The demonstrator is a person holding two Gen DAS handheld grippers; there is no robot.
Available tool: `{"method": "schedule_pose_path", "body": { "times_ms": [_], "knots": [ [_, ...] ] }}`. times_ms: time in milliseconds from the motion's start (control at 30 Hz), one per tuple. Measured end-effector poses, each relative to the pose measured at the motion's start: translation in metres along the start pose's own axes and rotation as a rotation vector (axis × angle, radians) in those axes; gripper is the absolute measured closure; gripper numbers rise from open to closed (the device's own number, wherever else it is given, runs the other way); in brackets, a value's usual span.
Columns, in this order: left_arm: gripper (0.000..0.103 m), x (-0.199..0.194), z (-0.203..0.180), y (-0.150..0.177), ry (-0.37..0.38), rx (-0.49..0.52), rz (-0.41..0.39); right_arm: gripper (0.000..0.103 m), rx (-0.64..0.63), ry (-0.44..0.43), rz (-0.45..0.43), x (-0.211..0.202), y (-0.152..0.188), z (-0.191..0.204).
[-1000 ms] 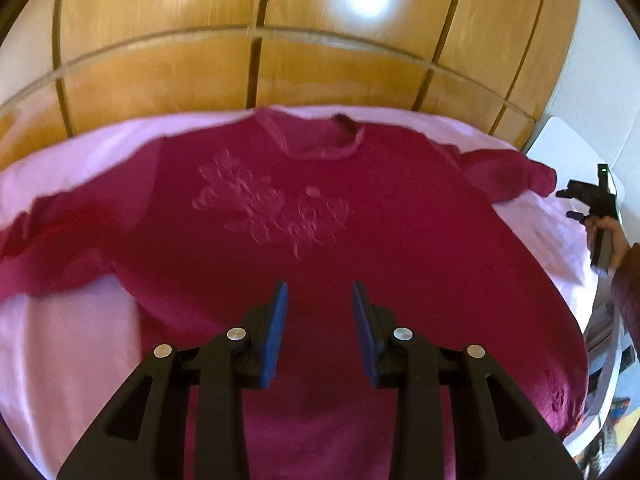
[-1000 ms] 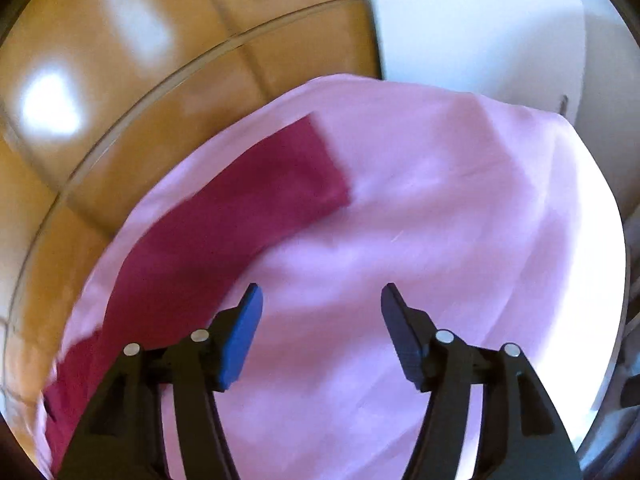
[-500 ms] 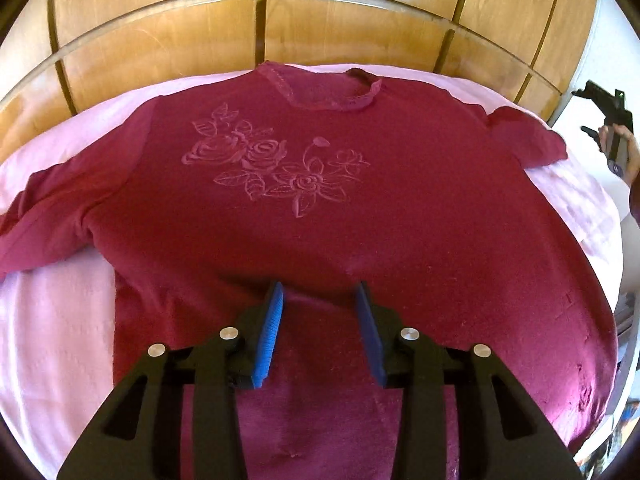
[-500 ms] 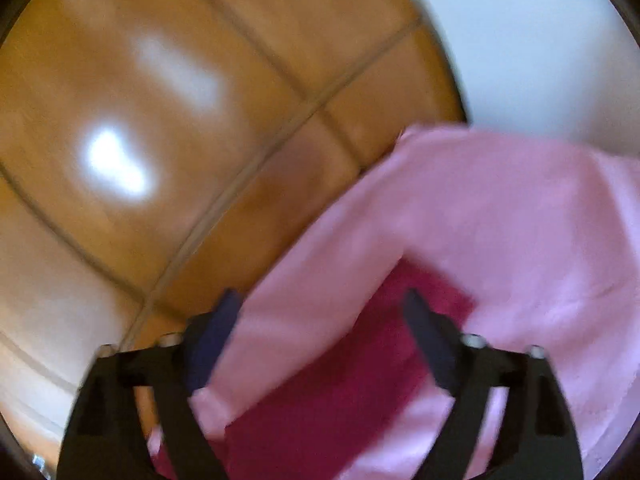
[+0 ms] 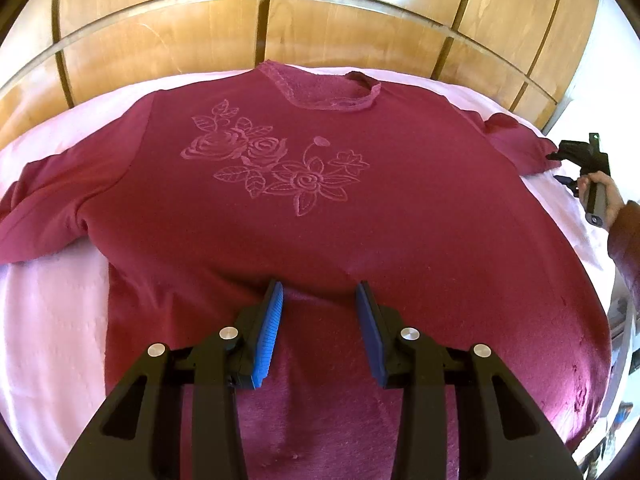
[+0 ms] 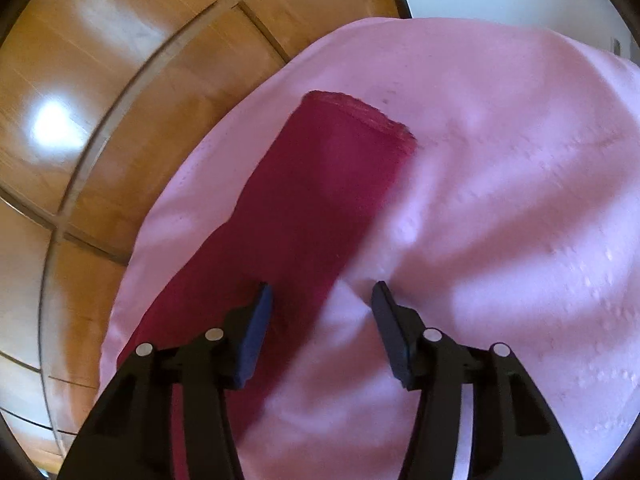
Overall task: Fold small clothes
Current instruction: 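Grasp a sleeve with the right gripper and fold it over the sweater body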
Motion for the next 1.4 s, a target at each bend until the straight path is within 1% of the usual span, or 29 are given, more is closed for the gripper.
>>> {"method": "schedule_pose_path", "body": {
  "times_ms": [33,67,167,267,300,367,433,533,633,700,733,833,933,1000,1100,1167,1200,1267,1300,1333,1400],
  "knots": [
    [0.066,0.0,0.0,0.0,-0.002,0.0,-0.001,0.097,-0.017,0.006,0.004,0.003,-0.002,0.0],
    [0.066,0.0,0.0,0.0,-0.004,-0.001,-0.003,0.097,-0.054,0.045,-0.006,0.0,-0.002,0.005],
    [0.066,0.0,-0.001,0.0,-0.003,-0.001,-0.003,0.098,-0.112,0.114,-0.063,-0.012,-0.001,0.005],
    [0.066,-0.003,0.002,0.0,0.021,-0.025,-0.006,0.098,-0.062,0.148,-0.096,-0.028,-0.003,-0.016],
    [0.066,-0.003,0.003,0.0,0.03,-0.033,-0.008,0.098,-0.066,0.16,-0.103,-0.032,-0.003,-0.019],
    [0.066,-0.005,0.005,0.0,0.043,-0.044,-0.01,0.098,-0.07,0.171,-0.114,-0.039,-0.002,-0.018],
    [0.066,-0.008,0.005,-0.001,0.063,-0.056,-0.008,0.098,-0.073,0.174,-0.145,-0.052,-0.002,-0.01],
    [0.066,-0.018,0.006,-0.003,0.102,-0.081,-0.019,0.098,-0.139,0.092,-0.198,-0.083,0.006,0.028],
    [0.066,-0.028,0.011,-0.003,0.129,-0.117,-0.04,0.098,-0.268,-0.027,-0.257,-0.121,0.03,0.088],
    [0.066,-0.035,0.015,-0.004,0.138,-0.135,-0.057,0.098,-0.383,-0.107,-0.276,-0.144,0.059,0.136],
    [0.066,-0.038,0.017,-0.004,0.143,-0.142,-0.065,0.098,-0.456,-0.157,-0.278,-0.156,0.08,0.166],
    [0.066,-0.049,0.022,-0.008,0.171,-0.169,-0.094,0.098,-0.6,-0.257,-0.264,-0.173,0.138,0.225],
    [0.066,-0.057,0.028,-0.013,0.199,-0.198,-0.119,0.098,-0.763,-0.344,-0.224,-0.179,0.219,0.289],
    [0.066,-0.061,0.032,-0.018,0.213,-0.214,-0.135,0.098,-0.839,-0.374,-0.178,-0.174,0.265,0.317],
    [0.066,-0.064,0.037,-0.028,0.236,-0.231,-0.155,0.098,-0.952,-0.393,-0.121,-0.163,0.332,0.35],
    [0.065,-0.066,0.042,-0.033,0.25,-0.247,-0.166,0.098,-1.015,-0.397,-0.1,-0.157,0.367,0.362],
    [0.065,-0.066,0.045,-0.037,0.26,-0.258,-0.172,0.096,-1.033,-0.406,-0.089,-0.156,0.377,0.366],
    [0.065,-0.064,0.051,-0.045,0.276,-0.279,-0.181,0.081,-1.049,-0.444,-0.057,-0.155,0.39,0.368],
    [0.066,-0.063,0.053,-0.048,0.278,-0.287,-0.183,0.05,-1.034,-0.46,-0.052,-0.157,0.388,0.361],
    [0.066,-0.061,0.055,-0.052,0.282,-0.297,-0.183,0.039,-1.011,-0.473,-0.058,-0.165,0.389,0.35],
    [0.066,-0.054,0.06,-0.058,0.292,-0.317,-0.179,0.041,-0.984,-0.479,-0.074,-0.175,0.381,0.324]
  ]
}}
Point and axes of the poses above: each gripper's, at about its wrist camera, not at the fingertips, and x roughly the way its jaws point, z to its left, y to its underside, the point moved 5 cm from there along x, roughly the way its jaws point, and after that the axes turned 14 degrees about y, right-handed, at the moved point
